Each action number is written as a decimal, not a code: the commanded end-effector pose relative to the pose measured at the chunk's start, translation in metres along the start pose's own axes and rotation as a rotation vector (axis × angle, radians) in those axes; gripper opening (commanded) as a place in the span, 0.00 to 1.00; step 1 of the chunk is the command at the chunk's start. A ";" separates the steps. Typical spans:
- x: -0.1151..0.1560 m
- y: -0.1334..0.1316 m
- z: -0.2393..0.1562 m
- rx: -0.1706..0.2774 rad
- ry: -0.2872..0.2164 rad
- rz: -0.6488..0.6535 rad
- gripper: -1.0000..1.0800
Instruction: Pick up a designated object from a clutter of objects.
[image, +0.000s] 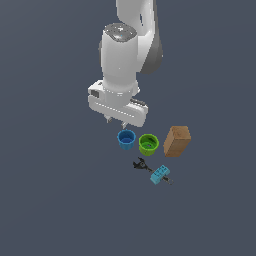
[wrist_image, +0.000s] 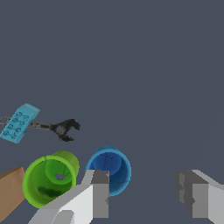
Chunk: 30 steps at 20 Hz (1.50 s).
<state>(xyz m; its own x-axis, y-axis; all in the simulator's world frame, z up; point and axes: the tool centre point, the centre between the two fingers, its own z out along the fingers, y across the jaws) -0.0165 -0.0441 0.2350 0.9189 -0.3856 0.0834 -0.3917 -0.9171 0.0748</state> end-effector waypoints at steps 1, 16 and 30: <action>-0.003 0.002 0.012 -0.007 0.015 0.048 0.62; -0.035 0.011 0.076 -0.008 0.092 0.313 0.62; -0.077 0.013 0.118 0.043 0.127 0.520 0.62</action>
<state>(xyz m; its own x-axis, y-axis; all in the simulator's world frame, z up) -0.0827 -0.0396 0.1155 0.6045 -0.7659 0.2189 -0.7788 -0.6260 -0.0394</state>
